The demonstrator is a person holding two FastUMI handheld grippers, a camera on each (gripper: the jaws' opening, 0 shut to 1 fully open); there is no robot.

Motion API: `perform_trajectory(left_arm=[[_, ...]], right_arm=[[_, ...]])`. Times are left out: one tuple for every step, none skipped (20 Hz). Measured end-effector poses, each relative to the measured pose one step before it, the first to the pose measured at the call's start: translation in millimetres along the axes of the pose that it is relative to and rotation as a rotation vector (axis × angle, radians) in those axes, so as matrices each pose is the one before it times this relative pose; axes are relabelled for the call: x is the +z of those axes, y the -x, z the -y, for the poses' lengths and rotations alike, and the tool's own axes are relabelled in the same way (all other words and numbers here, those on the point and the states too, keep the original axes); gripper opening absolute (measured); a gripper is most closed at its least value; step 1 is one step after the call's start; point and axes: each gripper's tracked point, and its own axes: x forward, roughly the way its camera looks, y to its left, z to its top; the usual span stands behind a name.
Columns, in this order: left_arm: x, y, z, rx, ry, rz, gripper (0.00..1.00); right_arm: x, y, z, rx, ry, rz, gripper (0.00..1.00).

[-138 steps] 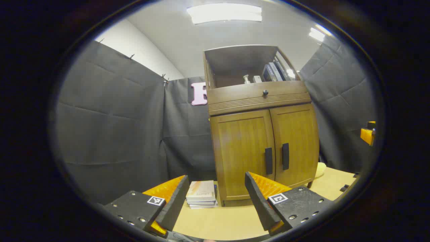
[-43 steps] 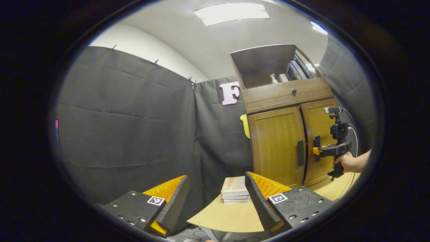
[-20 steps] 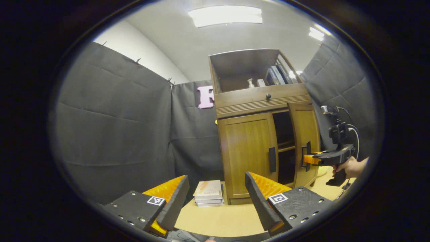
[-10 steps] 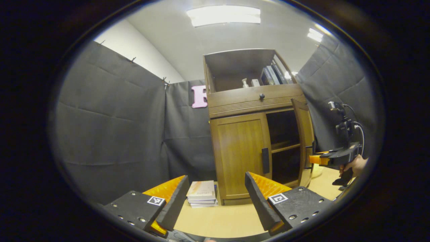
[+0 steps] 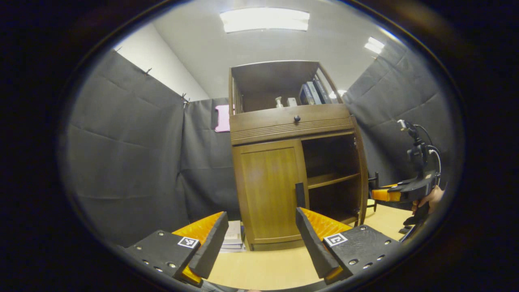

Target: Open the right door of the double-door shoe cabinet with the right hand, and open the left door with the left hand.

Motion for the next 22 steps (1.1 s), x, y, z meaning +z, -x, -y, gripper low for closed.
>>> perform_trajectory(left_arm=[[0.95, 0.5, 1.19, -0.00964, 0.00375, 0.00116, 0.99], [2.08, 0.82, 1.57, -0.0102, 0.00432, 0.00299, 0.99], [0.33, 0.23, 1.3, -0.01273, 0.00385, 0.00287, 0.99], [1.03, 0.34, 1.43, -0.0115, 0.00159, 0.00246, 0.99], [-5.16, -2.55, 0.91, -0.0112, -0.00067, 0.00153, 0.99], [-1.05, -3.66, 2.7, -0.01029, -0.00089, 0.00103, 0.99], [-2.91, -5.4, 2.38, -0.00819, -0.00127, 0.00024, 0.99], [-1.47, -2.35, 2.46, -0.00761, -0.00013, 0.00058, 0.99], [-2.27, -2.5, 3.37, -0.00779, 0.0001, -0.00019, 0.99], [-1.12, -2.02, 3.24, -0.00695, -0.00082, -0.00001, 0.99], [-1.5, -2.71, 4.16, -0.00597, -0.00317, -0.00019, 0.99], [2.07, -1.72, 6.3, -0.00526, -0.00351, 0.0012, 0.99], [2.03, 0.28, 4.57, -0.00814, -0.00327, 0.0005, 0.99], [1.62, -0.89, 3.74, -0.00637, -0.00199, -0.00197, 0.99], [-0.41, -2.05, 3.33, -0.00765, -0.00096, -0.00251, 0.99], [0.98, -1.15, 3.94, -0.00431, 0.00017, 0.00052, 0.99], [-1.35, -2.49, 3.63, -0.00516, 0.00223, 0.00032, 0.99], [-0.55, -2.09, 3.54, -0.00554, 0.00265, -0.00195, 0.99], [-0.88, -2.97, 2.66, -0.00581, 0.00213, -0.00206, 0.99], [-0.34, -2.46, 3.85, -0.00632, 0.00044, -0.00037, 0.99], [-1.23, -2.62, 2.98, -0.00632, -0.00002, -0.00087, 0.99], [-0.9, -3.55, 1.9, -0.006, 0.00086, 0.00024, 0.99]], right_arm=[[-0.71, 4.32, 6.56, -0.00785, -0.00023, -0.0005, 0.25], [0.96, 3.56, 8.22, -0.01377, -0.00041, 0.00168, 0.22], [0.05, 2.66, 9.28, -0.01852, -0.00122, 0.00252, 0.19], [1.73, 2.03, 11.31, -0.01933, -0.00704, 0.00217, 0.22], [0.96, 1.64, 8.65, -0.013, -0.01124, 0.00371, 0.19], [1.93, 0.64, 8.25, -0.01037, -0.00832, 0.002, 0.19], [-0.17, 2.16, 10.57, -0.0166, -0.00349, 0.00141, 0.19], [-0.01, 0.37, 10.06, -0.01608, 0.00193, 0.00202, 0.18], [0.7, 0.3, 9.42, -0.01359, 0.00303, 0.00045, 0.17], [1.45, 0.13, 8.15, -0.0115, -0.0012, -0.00074, 0.16], [1.04, 1.42, 11.84, -0.02412, -0.00539, 0.00946, 0.17], [3.75, -1.94, 8.85, -0.01236, -0.00507, 0.0057, 0.07], [-1.58, 1.84, 5.78, -0.00302, 0.0013, 0.00018, 0.09], [-0.08, 1.69, 3.77, -0.00125, 0.0025, 0.00058, 0.06], [0.64, -0.49, 2.31, 0.00938, 0.00228, -0.00084, 0.0], [1.41, 1.42, 2.88, 0.00345, 0.00566, 0.00604, 0.0], [0.28, 2.83, 3.36, -0.00213, 0.01027, 0.00652, 0.05], [1.94, 2.48, 1.92, -0.00571, 0.0081, 0.00824, 0.05], [0.61, 3.29, 4.64, -0.0081, 0.0067, 0.00784, 0.05], [1.4, 6.38, 6.25, -0.01305, 0.00492, 0.00471, 0.0], [1.39, 0.07, 6.16, -0.01497, 0.00022, 0.00601, 0.06], [2.93, 3.21, 7.79, -0.01757, 0.00046, 0.00734, 0.0]])
